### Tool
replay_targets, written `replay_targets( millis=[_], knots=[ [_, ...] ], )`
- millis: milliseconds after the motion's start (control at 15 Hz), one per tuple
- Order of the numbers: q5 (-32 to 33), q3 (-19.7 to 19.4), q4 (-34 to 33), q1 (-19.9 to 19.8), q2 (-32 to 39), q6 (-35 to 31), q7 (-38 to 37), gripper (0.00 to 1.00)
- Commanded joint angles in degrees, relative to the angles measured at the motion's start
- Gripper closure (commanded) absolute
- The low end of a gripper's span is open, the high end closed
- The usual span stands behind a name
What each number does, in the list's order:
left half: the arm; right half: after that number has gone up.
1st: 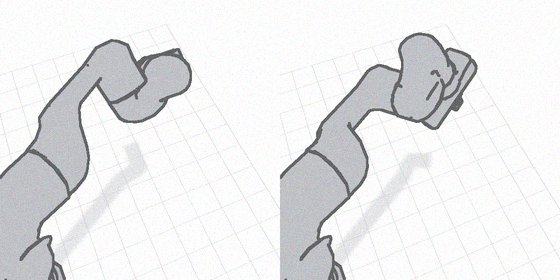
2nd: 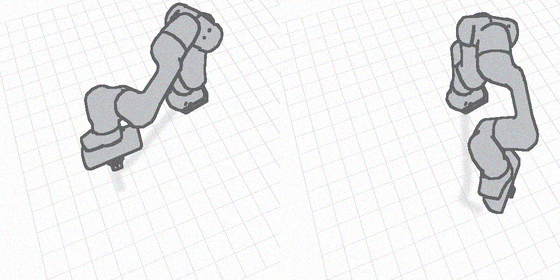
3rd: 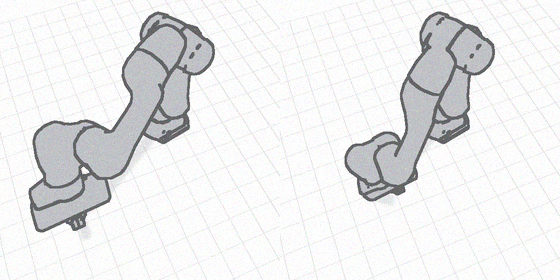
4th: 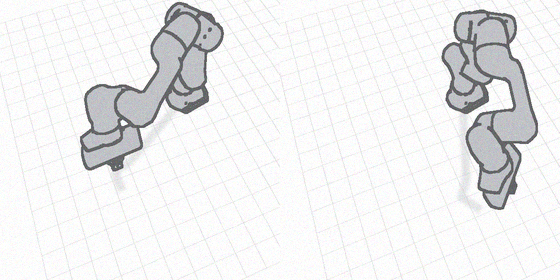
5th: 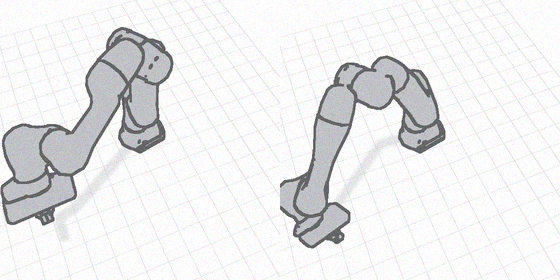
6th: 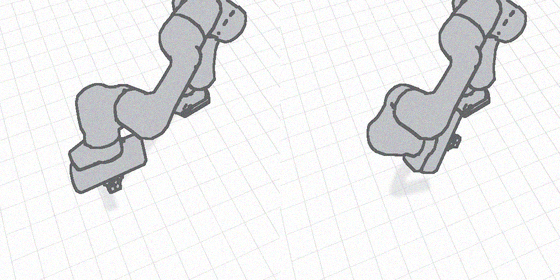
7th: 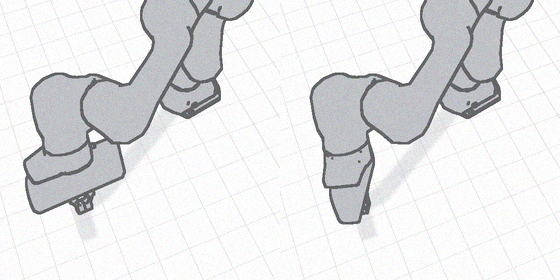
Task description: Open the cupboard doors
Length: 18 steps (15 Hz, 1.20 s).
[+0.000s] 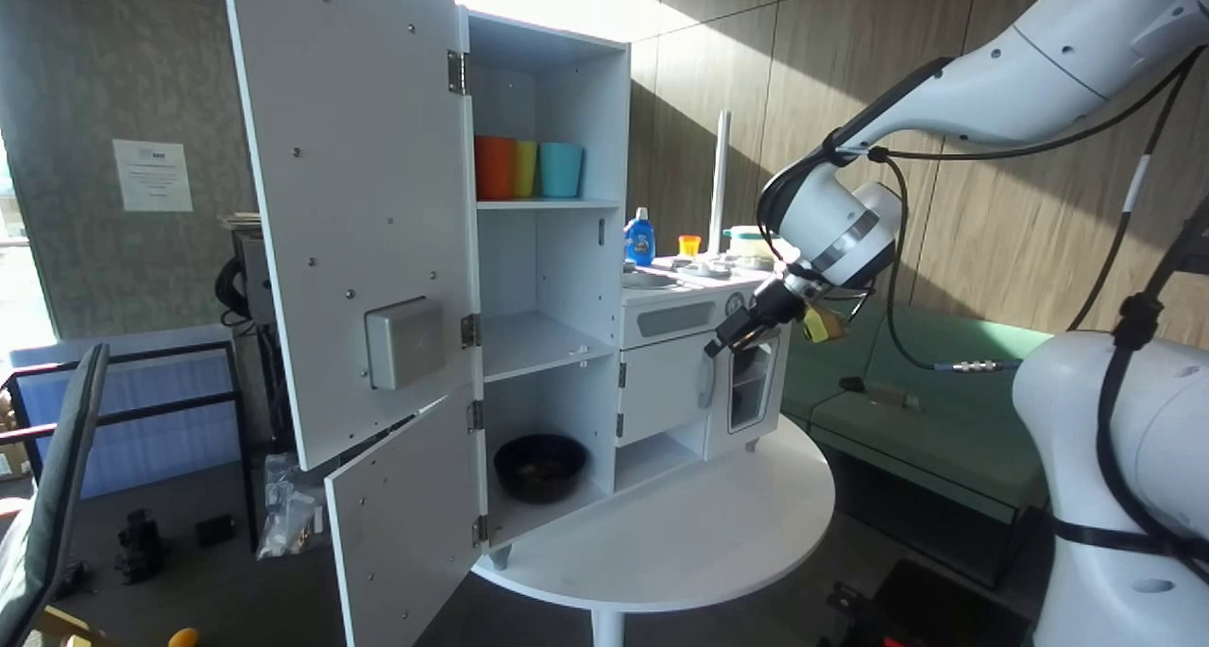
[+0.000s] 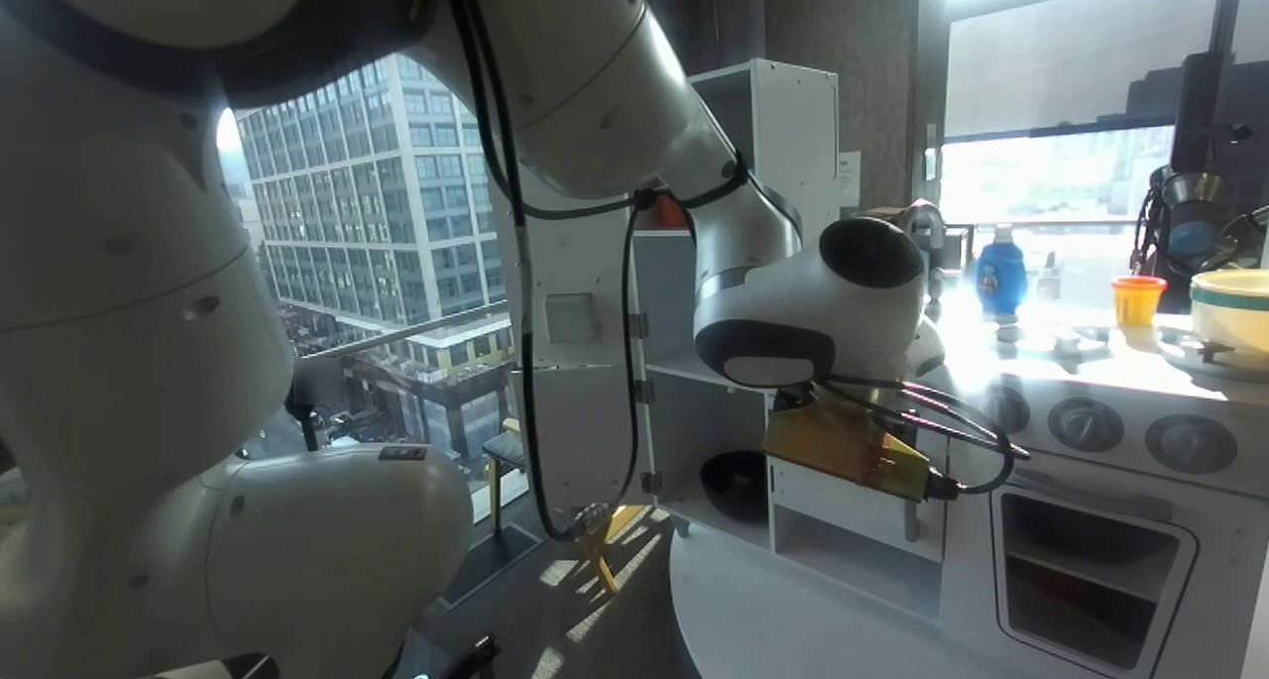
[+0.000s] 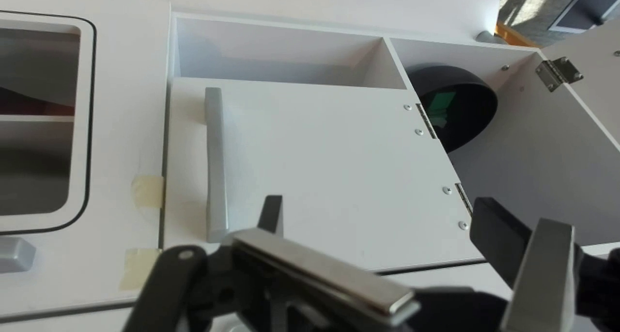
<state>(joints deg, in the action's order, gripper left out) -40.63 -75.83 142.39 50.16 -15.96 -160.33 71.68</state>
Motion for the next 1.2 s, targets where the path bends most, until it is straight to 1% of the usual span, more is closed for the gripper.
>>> replay_targets(
  millis=[0,200,333,600,867,933,1000,1067,1133],
  knots=[
    [-1.21,-10.82,-3.85,9.98,3.23,1.32,2.51,0.0],
    [1.4,-20.18,-4.96,18.35,2.37,1.42,1.67,0.0],
    [4.54,-26.65,-5.47,24.37,0.86,1.33,0.32,0.0],
    [13.29,-38.3,-8.05,35.85,-4.98,-1.54,-0.16,0.0],
    [20.41,-48.37,-13.9,46.75,-11.22,-3.84,-1.84,0.0],
    [29.05,-45.97,-14.88,44.17,-15.27,-5.65,-7.93,0.0],
    [32.57,-47.29,-16.52,45.64,-16.83,-5.96,-10.21,0.0],
    [37.74,-47.82,-18.03,46.36,-18.8,-6.47,-14.07,0.0],
    [41.31,-48.15,-19.4,46.97,-20.41,-6.33,-16.75,0.0]
  ],
)
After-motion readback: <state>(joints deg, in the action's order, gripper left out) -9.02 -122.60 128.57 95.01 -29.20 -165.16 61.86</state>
